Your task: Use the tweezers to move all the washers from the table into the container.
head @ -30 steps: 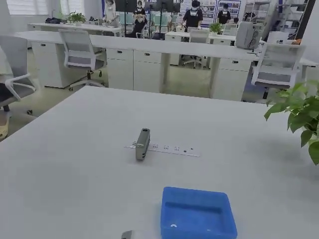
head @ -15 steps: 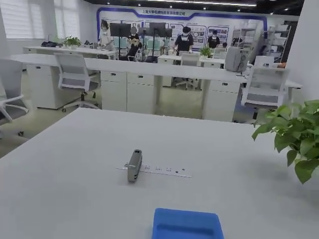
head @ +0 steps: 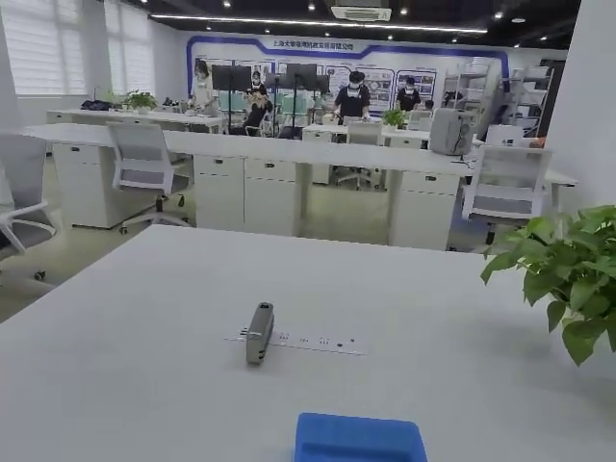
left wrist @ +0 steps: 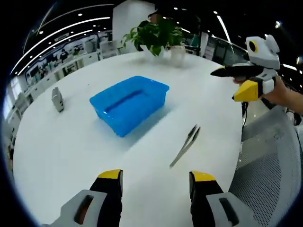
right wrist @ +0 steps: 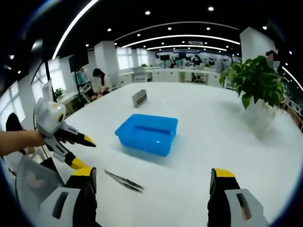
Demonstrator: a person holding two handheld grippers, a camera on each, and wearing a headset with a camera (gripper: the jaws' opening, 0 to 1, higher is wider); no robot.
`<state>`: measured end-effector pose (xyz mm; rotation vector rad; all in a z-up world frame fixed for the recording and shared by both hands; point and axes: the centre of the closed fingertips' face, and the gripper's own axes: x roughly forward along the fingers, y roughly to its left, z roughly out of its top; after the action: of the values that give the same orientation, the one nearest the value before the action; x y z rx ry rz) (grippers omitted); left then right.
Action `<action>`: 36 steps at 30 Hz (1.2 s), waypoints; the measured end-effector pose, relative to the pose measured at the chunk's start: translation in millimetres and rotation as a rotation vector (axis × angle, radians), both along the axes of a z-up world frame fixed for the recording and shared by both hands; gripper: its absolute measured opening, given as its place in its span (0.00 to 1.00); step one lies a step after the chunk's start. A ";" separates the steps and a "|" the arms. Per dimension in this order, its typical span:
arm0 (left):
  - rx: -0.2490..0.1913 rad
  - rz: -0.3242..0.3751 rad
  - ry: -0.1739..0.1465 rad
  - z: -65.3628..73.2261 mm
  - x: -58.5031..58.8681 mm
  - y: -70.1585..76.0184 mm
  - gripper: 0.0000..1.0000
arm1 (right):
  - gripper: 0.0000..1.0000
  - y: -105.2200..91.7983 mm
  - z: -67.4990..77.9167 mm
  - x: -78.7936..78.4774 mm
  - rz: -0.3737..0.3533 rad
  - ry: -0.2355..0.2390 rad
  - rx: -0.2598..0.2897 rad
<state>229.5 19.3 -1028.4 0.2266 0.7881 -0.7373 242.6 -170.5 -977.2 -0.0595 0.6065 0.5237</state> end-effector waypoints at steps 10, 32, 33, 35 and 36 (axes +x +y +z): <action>-0.110 0.309 -0.090 51.6 -18.5 57.9 0.99 | 0.99 1.4 -7.6 -11.1 0.010 0.000 -0.020; -0.084 0.471 -0.262 67.6 -32.6 91.8 0.99 | 0.99 -9.6 -2.7 -16.0 -0.020 -0.021 -0.044; -0.087 0.477 -0.278 70.8 -33.1 93.0 0.99 | 0.99 -11.0 -1.8 -15.4 -0.021 -0.023 -0.044; -0.097 0.484 -0.286 74.2 -34.1 94.0 0.99 | 0.99 -13.2 -0.5 -13.7 -0.031 -0.031 -0.043; -0.097 0.483 -0.289 74.7 -34.3 94.0 0.99 | 0.99 -13.9 -1.0 -13.6 -0.034 -0.030 -0.044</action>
<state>195.1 113.3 -953.7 0.0470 0.4997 -0.2749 229.0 -184.4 -978.2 -0.0988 0.5886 0.4756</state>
